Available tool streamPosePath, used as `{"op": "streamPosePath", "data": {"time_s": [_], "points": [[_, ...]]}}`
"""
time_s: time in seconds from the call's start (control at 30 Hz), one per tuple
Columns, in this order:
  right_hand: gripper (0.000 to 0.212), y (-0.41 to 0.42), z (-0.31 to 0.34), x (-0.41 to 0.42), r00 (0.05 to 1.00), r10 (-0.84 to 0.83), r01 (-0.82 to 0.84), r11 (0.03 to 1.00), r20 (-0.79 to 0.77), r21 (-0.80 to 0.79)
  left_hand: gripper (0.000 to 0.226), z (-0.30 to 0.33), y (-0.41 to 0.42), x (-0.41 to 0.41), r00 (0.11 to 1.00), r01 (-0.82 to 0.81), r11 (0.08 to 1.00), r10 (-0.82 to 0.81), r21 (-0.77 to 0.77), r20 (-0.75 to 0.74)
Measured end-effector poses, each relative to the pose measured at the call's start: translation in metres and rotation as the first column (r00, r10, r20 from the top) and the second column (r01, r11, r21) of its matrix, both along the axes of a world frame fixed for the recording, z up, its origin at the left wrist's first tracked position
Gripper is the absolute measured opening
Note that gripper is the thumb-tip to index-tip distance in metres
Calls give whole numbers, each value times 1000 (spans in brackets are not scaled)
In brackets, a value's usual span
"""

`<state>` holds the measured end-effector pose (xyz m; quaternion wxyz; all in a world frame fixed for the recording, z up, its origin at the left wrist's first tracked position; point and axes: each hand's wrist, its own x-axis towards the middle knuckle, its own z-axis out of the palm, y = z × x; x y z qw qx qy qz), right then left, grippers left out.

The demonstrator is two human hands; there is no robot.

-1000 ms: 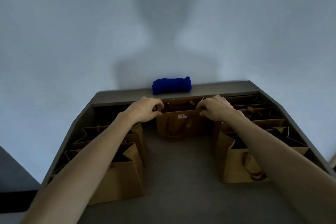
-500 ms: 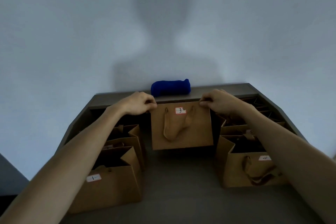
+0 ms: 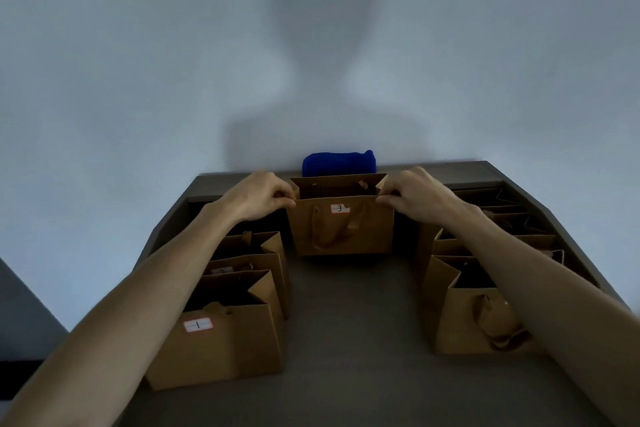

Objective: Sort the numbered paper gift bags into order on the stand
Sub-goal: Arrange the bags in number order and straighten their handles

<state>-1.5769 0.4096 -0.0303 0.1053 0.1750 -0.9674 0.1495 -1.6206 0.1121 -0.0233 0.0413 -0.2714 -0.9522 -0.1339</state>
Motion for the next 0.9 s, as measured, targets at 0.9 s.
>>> {"op": "streamPosePath", "data": {"time_s": [0.9], "points": [[22,-178,-47,-33,966,213,-201,975,146,-92,19,-41,-175,17,924,-368,882,313,-295,-217]]}}
